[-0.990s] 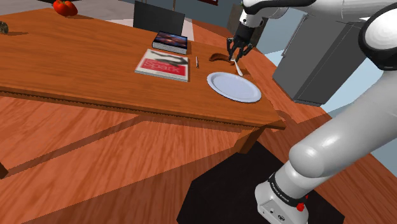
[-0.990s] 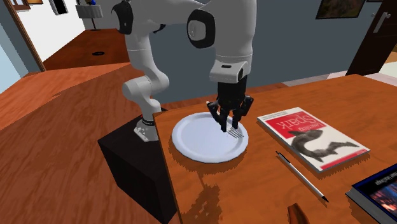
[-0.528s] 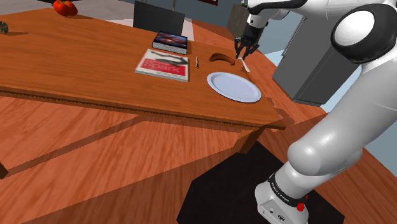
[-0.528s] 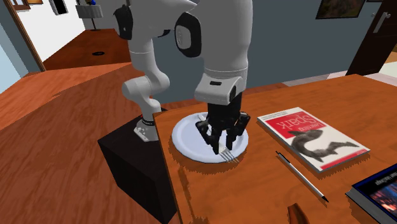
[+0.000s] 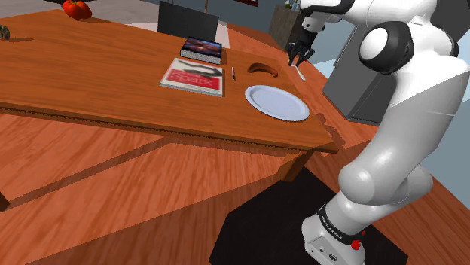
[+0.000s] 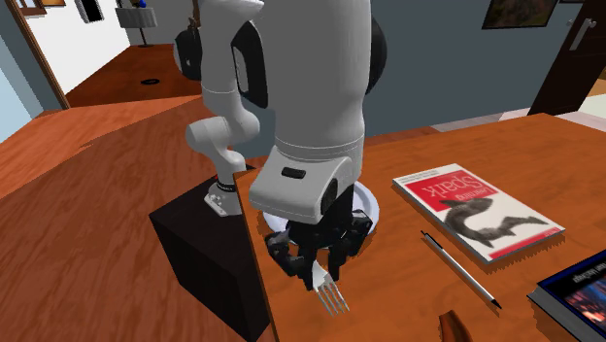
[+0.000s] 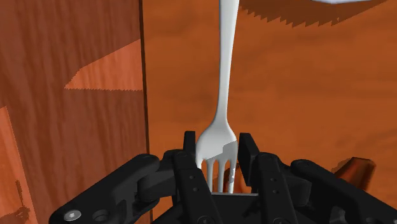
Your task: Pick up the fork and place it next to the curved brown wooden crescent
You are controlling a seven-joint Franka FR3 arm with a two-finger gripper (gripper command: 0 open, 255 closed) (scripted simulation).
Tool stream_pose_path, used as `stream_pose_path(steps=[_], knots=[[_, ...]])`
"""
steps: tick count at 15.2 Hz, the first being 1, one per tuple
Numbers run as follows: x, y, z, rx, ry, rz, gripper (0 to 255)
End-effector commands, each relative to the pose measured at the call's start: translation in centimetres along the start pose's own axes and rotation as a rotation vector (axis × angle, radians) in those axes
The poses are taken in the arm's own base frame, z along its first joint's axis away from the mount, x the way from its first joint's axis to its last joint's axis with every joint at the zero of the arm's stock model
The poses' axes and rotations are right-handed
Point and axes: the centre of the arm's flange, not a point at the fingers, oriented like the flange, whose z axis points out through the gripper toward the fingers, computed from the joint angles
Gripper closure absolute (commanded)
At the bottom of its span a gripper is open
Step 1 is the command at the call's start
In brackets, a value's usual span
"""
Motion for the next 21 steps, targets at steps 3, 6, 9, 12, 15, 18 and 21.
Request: stream_pose_path(steps=[3, 6, 9, 12, 15, 18, 21], knots=[[4.0, 3.3, 0.2, 0.0, 0.001, -0.002, 255], [4.6, 3.8, 1.3, 0.0, 0.001, -0.002, 255], [4.4, 3.8, 2.9, 0.0, 0.001, -0.002, 255], [4.3, 3.9, 4.4, 0.0, 0.001, -0.002, 255], [4.2, 3.9, 6.0, 0.0, 0.001, -0.002, 255], [4.1, 3.9, 7.6, 0.0, 0.001, -0.002, 255], [4.0, 4.0, 9.2, 0.0, 0.001, -0.002, 255]])
